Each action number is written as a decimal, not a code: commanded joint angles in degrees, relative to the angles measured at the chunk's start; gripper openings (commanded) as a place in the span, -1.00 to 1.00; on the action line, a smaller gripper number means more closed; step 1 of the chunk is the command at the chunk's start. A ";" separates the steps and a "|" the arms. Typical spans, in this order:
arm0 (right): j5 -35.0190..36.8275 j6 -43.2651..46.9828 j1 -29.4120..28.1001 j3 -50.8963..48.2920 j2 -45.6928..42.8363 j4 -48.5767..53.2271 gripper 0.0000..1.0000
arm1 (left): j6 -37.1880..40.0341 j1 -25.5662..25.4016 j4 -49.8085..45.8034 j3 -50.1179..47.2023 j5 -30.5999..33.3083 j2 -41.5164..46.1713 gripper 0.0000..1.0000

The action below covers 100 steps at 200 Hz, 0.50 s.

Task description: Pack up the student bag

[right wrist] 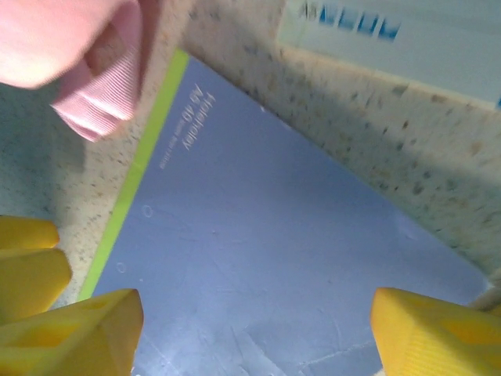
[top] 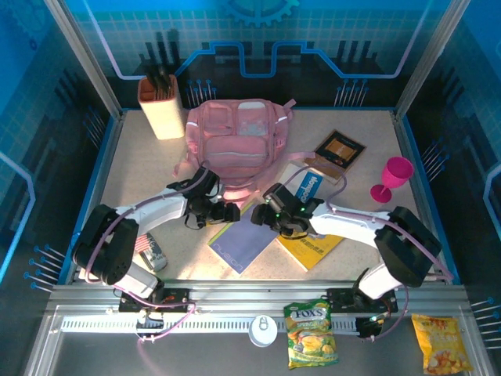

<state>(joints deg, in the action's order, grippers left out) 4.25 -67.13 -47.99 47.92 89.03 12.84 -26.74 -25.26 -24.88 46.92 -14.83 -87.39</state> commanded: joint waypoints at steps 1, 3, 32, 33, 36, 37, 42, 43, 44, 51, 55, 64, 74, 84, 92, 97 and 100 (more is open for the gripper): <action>-0.94 -3.36 -1.00 -0.14 3.87 -4.08 0.50 | 0.47 -0.73 1.09 -1.64 -1.36 -0.52 0.57; -0.92 -3.29 -1.04 -0.05 4.06 -4.23 0.50 | 0.35 -0.75 1.14 -1.74 -1.35 -0.50 0.56; -0.31 -2.45 -0.88 0.81 7.07 -4.69 0.46 | -0.76 -1.00 1.65 -3.69 -1.44 0.11 0.48; -0.30 -2.42 -0.88 0.92 7.14 -4.64 0.46 | -0.76 -1.01 1.67 -3.77 -1.48 0.12 0.47; -0.22 -2.31 -0.81 1.01 7.44 -4.40 0.46 | -0.92 -1.02 1.76 -3.97 -1.58 0.15 0.47; -0.17 -2.26 -0.76 1.02 7.54 -4.36 0.46 | -0.98 -1.02 1.85 -4.09 -1.59 0.18 0.46; -0.04 -2.13 -0.65 1.28 7.89 -3.96 0.46 | -1.27 -1.11 2.05 -4.46 -1.80 0.31 0.46; 0.01 -2.08 -0.63 1.29 7.94 -3.87 0.46 | -1.33 -1.11 2.08 -4.51 -1.92 0.34 0.46; 0.03 -2.06 -0.62 1.34 8.06 -3.79 0.46 | -1.36 -1.11 2.15 -4.57 -1.94 0.32 0.45; 0.12 -1.76 -0.32 1.53 8.59 -3.25 0.45 | -1.51 -1.18 2.38 -5.09 -2.70 0.32 0.42; 0.14 -1.60 -0.15 1.56 8.84 -3.10 0.45 | -1.56 -1.20 2.48 -5.37 -3.05 0.38 0.40; 0.36 -1.38 0.21 1.73 9.30 -2.97 0.45 | -1.47 -1.36 2.46 -5.91 -4.01 0.43 0.39; 0.39 -0.80 0.65 1.74 9.74 -3.32 0.45 | -1.36 -1.63 2.15 -6.60 -4.61 0.55 0.35; 0.40 -0.12 1.03 2.12 10.27 -3.65 0.45 | -1.49 -1.91 1.86 -7.21 -5.54 0.85 0.29; 0.16 0.31 1.40 2.12 10.96 -3.94 0.45 | -1.71 -2.19 1.91 -7.77 -6.62 1.28 0.23; -0.10 0.58 1.58 2.15 11.31 -4.24 0.44 | -1.97 -2.38 2.00 -8.17 -7.36 1.62 0.19; -0.24 0.80 1.66 2.95 11.60 -4.49 0.44 | -2.19 -2.49 2.13 -8.47 -7.83 1.93 0.17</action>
<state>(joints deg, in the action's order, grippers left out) 3.84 -68.01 -47.64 50.50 96.68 7.29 -27.16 -25.78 -21.61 41.52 -15.35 -86.37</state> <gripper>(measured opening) 0.725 0.620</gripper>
